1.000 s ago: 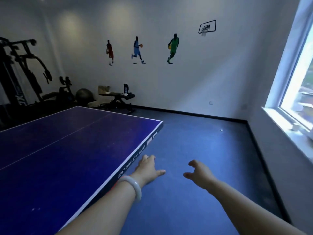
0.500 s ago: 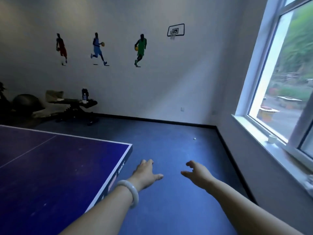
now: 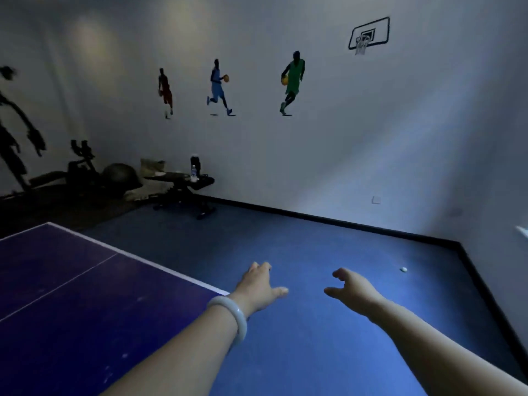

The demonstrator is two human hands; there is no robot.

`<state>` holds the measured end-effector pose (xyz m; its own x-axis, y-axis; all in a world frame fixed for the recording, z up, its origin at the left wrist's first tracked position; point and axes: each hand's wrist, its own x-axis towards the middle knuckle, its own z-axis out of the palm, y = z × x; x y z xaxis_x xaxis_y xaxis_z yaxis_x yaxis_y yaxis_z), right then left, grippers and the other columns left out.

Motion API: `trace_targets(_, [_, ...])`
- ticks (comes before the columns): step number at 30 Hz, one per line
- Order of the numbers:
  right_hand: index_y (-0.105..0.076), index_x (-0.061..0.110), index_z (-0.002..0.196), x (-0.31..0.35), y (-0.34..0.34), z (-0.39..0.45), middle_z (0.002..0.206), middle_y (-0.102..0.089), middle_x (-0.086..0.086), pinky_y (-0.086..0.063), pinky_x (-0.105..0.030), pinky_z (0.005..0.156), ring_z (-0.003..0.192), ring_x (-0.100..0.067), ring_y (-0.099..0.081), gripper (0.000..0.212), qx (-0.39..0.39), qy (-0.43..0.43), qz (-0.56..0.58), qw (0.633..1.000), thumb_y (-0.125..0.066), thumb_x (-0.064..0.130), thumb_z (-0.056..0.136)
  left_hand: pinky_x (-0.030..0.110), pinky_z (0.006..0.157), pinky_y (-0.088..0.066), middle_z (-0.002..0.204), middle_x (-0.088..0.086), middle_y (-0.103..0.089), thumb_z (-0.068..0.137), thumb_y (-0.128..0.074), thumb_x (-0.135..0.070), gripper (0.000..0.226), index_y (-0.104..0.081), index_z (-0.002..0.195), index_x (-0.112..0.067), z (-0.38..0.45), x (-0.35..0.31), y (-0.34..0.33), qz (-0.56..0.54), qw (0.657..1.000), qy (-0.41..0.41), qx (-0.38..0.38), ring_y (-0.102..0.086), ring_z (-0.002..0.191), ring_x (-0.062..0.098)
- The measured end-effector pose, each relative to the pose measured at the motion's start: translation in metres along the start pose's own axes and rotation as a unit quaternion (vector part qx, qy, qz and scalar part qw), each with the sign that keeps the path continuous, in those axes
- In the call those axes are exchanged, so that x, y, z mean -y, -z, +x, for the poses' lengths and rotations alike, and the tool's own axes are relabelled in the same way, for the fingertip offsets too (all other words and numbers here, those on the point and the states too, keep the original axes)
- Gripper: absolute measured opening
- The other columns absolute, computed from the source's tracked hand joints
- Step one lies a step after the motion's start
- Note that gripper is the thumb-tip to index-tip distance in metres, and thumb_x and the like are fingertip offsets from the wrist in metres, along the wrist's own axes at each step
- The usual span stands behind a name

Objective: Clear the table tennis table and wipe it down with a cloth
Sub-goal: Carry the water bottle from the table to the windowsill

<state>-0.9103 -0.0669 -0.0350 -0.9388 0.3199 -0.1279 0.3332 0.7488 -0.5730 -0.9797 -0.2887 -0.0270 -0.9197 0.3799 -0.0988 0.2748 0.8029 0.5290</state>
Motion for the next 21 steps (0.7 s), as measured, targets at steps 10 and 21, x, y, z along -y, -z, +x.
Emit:
trace_targets(10, [-0.041, 0.015, 0.142, 0.062, -0.025, 0.278, 0.142, -0.046, -0.007, -0.044, -0.028, 0.095, 0.121, -0.021, -0.053, 0.064, 0.065, 0.073, -0.019, 0.995, -0.067, 0.040, 0.089, 0.039, 0.111, -0.034, 0.154, 0.006, -0.022, 0.089, -0.063, -0.050, 0.078, -0.026, 0.149, -0.016, 0.255, 0.045, 0.036, -0.021, 0.998, 0.052, -0.010, -0.030, 0.140, 0.024])
trace_targets(21, [-0.039, 0.016, 0.143, 0.109, -0.020, 0.553, 0.146, -0.042, -0.008, -0.044, -0.027, 0.096, 0.127, -0.022, -0.050, 0.065, 0.112, 0.070, -0.031, 0.991, -0.070, 0.032, 0.089, 0.036, 0.108, -0.037, 0.151, 0.007, -0.024, 0.089, -0.062, -0.050, 0.074, -0.029, 0.146, -0.014, 0.519, 0.099, 0.086, -0.025, 0.995, 0.091, 0.011, -0.035, 0.135, 0.023])
